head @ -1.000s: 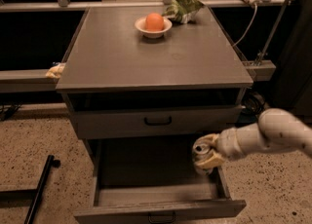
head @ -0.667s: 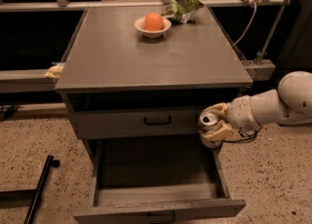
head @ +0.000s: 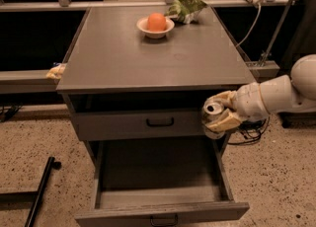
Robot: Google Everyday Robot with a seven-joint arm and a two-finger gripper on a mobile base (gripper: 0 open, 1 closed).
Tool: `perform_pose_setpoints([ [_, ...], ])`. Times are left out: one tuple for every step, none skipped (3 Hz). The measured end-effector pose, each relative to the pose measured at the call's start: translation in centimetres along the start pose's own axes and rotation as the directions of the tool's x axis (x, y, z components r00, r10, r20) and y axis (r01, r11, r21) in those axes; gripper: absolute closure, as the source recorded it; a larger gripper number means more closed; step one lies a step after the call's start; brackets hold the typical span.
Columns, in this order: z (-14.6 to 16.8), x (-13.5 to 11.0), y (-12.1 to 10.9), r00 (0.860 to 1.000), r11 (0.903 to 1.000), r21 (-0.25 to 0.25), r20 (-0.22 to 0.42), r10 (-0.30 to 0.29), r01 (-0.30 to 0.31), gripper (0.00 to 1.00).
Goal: Pick 7up can from middle drawer and place on counter
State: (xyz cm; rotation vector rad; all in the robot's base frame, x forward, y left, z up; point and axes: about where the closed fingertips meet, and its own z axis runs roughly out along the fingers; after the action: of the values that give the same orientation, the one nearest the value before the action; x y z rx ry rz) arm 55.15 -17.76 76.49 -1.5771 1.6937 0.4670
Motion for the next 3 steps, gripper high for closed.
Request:
perform_pose_setpoints([
  [-5.0,-6.6,-1.8,0.999,0.9997,0.013,0.03,-0.023,0.022,1.0],
  [-10.1,-14.7,-4.6,0.994,0.9929,0.073,0.053,-0.098,0.094,1.0],
  [-12.4,-17.5,-6.1,0.988,0.9842,0.12,0.066,-0.139,0.131,1.0],
])
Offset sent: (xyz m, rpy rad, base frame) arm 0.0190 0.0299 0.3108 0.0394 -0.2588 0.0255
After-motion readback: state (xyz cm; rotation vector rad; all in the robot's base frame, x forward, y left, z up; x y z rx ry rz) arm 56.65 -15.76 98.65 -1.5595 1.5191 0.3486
